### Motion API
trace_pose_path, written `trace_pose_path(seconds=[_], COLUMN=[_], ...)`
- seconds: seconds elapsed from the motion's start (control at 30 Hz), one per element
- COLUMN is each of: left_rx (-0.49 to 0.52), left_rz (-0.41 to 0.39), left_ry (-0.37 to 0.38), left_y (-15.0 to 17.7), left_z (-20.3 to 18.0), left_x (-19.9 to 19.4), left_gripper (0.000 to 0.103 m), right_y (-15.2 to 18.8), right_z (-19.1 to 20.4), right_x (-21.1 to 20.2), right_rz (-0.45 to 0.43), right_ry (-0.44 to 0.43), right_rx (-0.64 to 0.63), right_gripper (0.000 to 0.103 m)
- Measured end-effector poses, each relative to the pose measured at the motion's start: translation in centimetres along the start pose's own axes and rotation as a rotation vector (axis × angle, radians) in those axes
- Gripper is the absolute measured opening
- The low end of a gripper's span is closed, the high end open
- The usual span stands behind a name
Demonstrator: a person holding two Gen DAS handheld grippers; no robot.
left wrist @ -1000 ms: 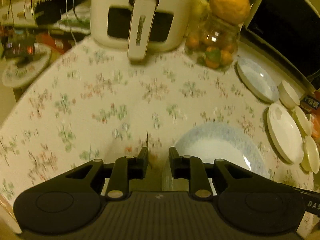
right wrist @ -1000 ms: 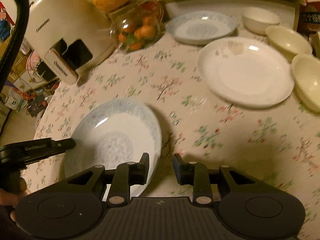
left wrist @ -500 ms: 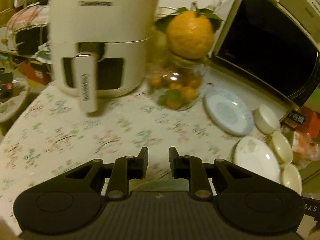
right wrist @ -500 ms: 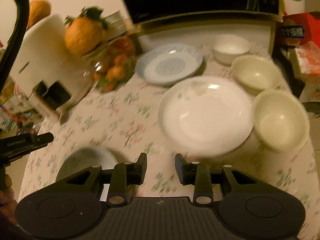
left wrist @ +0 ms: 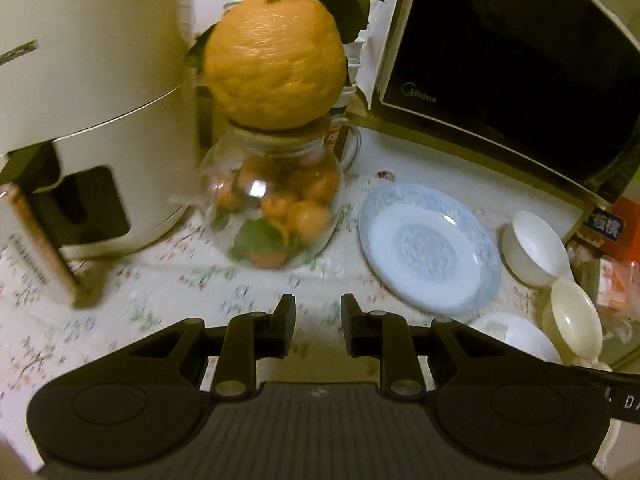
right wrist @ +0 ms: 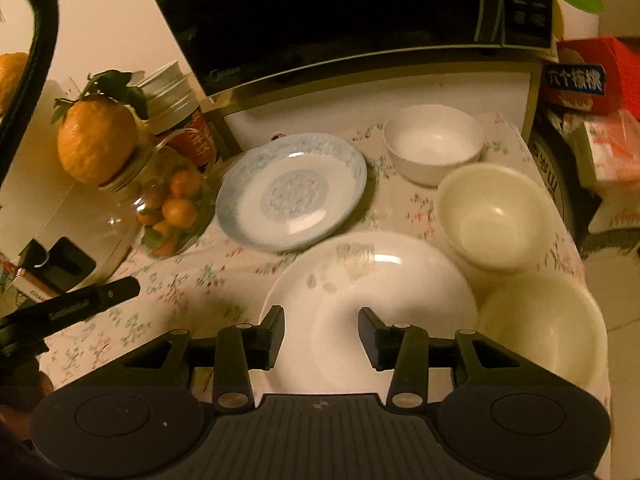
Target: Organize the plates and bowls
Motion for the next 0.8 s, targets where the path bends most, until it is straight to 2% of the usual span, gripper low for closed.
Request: trace_pose_path(seconds=[0.1,0.23,0.37,0.57,0.8], left_rx=[-0.006,0.012,-0.023,-0.025,-0.064], left_rz=[0.002,-0.002,0.018,0.042,0.080], left_ry=[0.025,0.059,0.080,0.078,0.065], left_y=[-0.7,-1.1,-1.3,-1.3,-1.4], left_z=[-0.8,-2.2,-3.1,-4.1,-3.5], left_x=[1.1,2.6,4.4,6.9,9.3], left_gripper=[0.025,0.040,0.047,0.047,0.036], right_y=[-1.3,-3.2,-4.6,-5.5,-5.9], right_z=[-0.4,-1.5,-3.0,-3.8,-5.1], right_x=[1.1,2.6,4.2,6.5,8.4], right_rz=[0.000,-0.012,-0.015,-0.016,-0.010], right_ry=[0.005,-0.005,-0.015,-0.024,-0.040], right_rx=[-0.005,0.037,0.114,0.164,0.253], right_gripper=[0.045,0.048,0.051,0.051,0.051])
Point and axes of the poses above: each gripper's, at about its wrist camera, not at the fingertips, and x roughly the way its jaws point, z to its left, y to its underside, the point moved 4 cm from there along x, roughly the way its jaws point, and after that the axes turned 8 degrees about -x, right-handed, at the moved point
